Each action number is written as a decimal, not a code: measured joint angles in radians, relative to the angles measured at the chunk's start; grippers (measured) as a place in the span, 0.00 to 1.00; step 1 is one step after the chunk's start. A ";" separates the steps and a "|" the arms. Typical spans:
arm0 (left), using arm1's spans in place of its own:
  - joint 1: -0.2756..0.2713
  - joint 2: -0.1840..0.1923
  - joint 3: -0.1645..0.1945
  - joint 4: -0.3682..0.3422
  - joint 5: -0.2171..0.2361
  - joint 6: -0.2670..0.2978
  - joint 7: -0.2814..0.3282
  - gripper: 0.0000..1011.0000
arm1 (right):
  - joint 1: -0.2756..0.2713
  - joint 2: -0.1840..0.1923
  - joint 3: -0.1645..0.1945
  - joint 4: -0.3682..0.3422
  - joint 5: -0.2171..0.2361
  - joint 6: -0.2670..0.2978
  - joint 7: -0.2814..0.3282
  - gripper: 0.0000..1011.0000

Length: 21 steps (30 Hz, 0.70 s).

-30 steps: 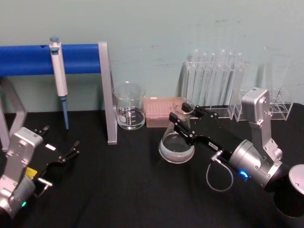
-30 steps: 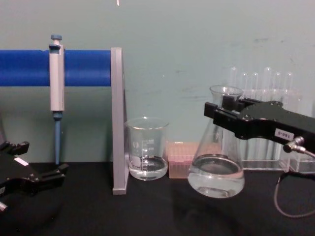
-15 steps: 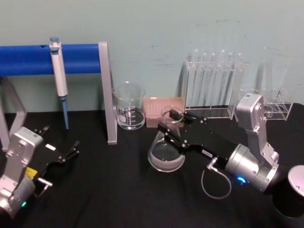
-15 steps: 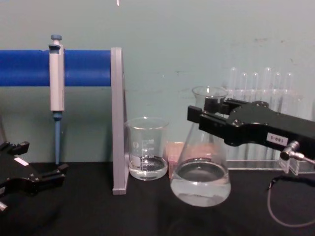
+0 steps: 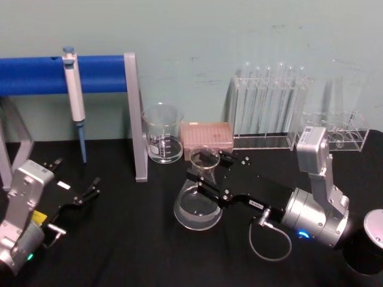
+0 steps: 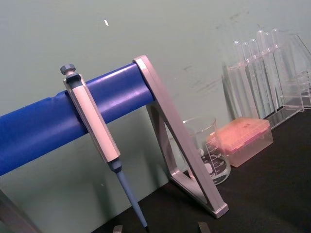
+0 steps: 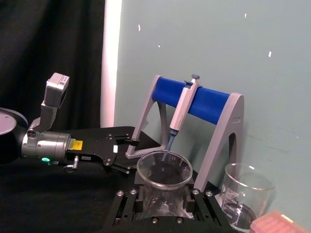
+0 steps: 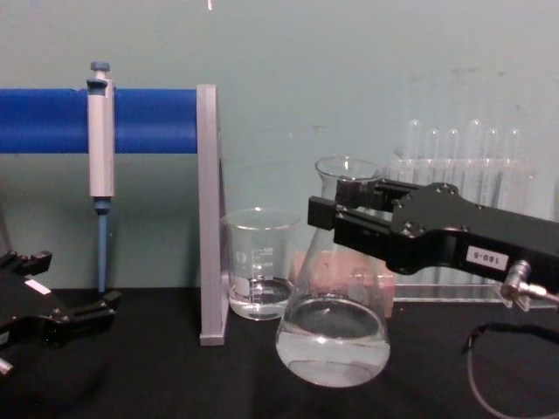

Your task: Grasp the erlenmeyer flask with one hand, shake it three times, then place it back.

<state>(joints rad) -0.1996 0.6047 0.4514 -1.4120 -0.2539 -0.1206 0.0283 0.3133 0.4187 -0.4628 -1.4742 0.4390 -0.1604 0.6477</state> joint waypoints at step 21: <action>0.000 0.000 0.000 0.000 0.000 0.000 0.000 0.99 | -0.021 -0.029 0.041 0.002 -0.041 -0.002 -0.164 0.45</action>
<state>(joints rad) -0.1995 0.6047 0.4514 -1.4120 -0.2539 -0.1206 0.0283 0.2922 0.3896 -0.4214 -1.4725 0.3976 -0.1625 0.4839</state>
